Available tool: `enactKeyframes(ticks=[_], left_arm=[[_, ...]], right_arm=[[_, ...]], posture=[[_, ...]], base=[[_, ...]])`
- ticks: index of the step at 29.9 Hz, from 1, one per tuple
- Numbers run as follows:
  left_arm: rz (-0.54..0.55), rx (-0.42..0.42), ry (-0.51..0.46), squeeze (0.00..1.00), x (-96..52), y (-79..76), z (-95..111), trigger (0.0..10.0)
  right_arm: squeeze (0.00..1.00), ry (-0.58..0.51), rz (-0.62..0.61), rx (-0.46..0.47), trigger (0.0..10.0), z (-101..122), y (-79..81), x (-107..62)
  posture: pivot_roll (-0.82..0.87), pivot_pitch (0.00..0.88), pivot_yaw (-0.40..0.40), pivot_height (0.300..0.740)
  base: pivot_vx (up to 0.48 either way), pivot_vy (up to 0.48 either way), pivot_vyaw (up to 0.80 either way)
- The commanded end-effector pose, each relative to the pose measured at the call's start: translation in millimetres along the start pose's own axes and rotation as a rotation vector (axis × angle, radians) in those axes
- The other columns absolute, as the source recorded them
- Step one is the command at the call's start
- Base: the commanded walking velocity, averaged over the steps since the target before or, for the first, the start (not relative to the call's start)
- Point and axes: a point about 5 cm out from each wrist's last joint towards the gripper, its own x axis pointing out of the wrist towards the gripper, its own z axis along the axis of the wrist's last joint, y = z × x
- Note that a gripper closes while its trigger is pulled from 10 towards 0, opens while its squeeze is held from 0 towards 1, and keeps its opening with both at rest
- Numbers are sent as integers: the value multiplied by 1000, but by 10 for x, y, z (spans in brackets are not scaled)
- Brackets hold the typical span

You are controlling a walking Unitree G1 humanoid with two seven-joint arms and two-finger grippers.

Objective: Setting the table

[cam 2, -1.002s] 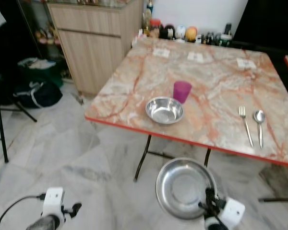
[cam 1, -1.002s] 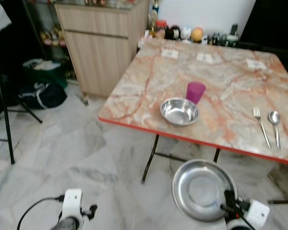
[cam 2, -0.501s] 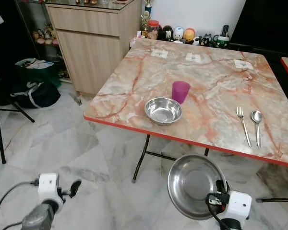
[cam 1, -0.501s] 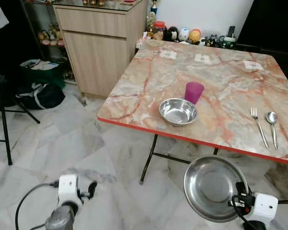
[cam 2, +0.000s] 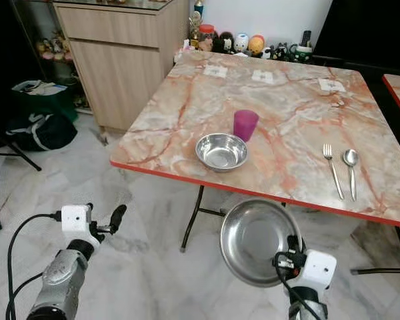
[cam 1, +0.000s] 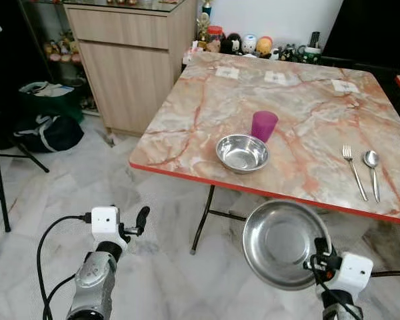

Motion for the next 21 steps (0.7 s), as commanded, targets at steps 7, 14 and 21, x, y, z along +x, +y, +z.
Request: enactKeyframes(ticks=[7,14,21], left_arm=[[-9,7,-3,0,25,-95,39,10000],[-15,-15,-12,0,73,-172,88,10000],[-18,-22,-4,0,104,-191,88,10000]], right_arm=[[0,-98,-1,-19,10000,320,-60,169],[0,-90,-9,4,10000,326,-1,221],[0,-67,-12,14,10000,288,28,227]], posture=[[4,71,-54,740],[-1,63,-43,740],[-6,22,-54,740]], base=[[0,0,0],[0,0,0],[0,0,0]])
